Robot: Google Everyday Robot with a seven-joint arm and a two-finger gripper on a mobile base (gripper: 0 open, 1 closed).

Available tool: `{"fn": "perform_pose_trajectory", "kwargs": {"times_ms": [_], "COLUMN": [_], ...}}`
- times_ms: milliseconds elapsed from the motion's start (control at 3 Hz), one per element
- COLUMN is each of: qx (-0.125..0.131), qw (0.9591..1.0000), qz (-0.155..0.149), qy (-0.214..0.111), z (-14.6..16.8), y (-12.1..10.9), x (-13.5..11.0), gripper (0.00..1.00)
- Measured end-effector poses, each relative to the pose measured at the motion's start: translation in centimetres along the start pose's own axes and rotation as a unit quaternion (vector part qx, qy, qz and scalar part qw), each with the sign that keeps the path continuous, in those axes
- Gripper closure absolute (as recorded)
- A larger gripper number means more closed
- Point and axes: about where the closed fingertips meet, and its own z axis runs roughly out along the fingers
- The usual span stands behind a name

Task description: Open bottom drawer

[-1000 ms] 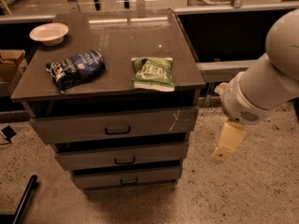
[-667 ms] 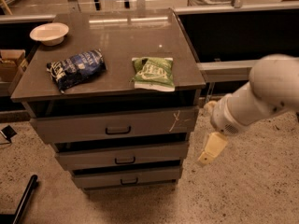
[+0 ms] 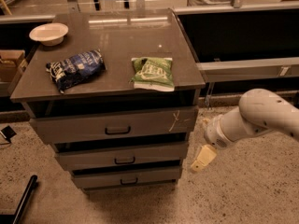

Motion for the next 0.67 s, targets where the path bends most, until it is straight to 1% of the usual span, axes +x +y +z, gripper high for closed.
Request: {"fn": "perform_pose_trajectory", "kwargs": {"times_ms": [333,667], "qx": [-0.025,-0.074], "qw": [0.9996,0.9954], "qz": [-0.01,0.0], "qy": [0.003,-0.062], "z": [0.8,6.3], "y": [0.2,2.3], "x": [-0.3,1.4], "gripper": [0.0,0.0]}}
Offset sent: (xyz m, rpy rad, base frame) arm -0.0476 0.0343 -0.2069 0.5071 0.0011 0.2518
